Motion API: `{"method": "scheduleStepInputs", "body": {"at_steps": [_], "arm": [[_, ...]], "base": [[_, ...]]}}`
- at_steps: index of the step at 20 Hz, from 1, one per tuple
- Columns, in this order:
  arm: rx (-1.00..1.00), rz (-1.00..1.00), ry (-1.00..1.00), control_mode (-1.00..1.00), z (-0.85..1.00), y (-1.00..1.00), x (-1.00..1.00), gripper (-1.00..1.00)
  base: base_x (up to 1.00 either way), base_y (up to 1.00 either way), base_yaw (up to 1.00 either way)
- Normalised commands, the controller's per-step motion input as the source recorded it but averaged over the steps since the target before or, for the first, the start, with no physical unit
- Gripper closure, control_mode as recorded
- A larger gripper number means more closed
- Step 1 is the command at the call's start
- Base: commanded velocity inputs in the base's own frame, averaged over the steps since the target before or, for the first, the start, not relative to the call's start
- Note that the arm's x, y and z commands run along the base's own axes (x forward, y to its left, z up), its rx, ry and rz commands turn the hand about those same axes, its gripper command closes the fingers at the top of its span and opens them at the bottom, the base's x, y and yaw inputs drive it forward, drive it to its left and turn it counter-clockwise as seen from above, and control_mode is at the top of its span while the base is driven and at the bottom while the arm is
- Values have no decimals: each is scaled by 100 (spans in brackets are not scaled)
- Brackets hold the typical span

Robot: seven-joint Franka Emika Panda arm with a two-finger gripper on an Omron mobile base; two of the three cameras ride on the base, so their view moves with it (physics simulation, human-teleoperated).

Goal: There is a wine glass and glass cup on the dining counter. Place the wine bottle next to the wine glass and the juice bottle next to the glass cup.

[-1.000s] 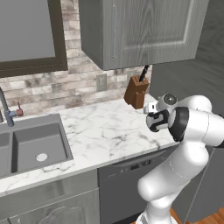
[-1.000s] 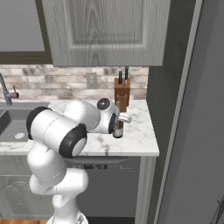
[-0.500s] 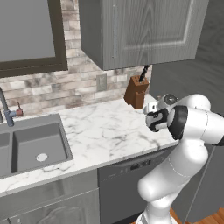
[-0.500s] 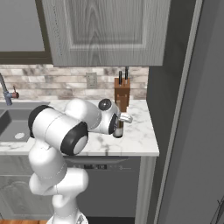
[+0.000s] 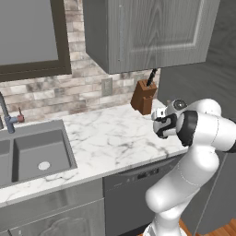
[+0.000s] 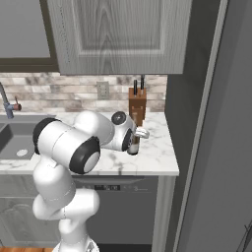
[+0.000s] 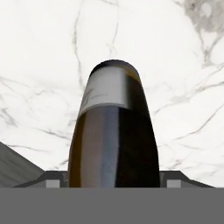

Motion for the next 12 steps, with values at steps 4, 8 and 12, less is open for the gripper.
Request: {"method": "scheduleStepInputs", "body": {"at_steps": [4, 8, 12], "arm": [[0, 0, 0, -100, 0, 0, 0, 100], [0, 0, -1, -100, 0, 5, -9, 100], [0, 2, -8, -100, 31, 10, -46, 100]], "base": [[0, 0, 0], [0, 0, 0], [0, 0, 0]]}}
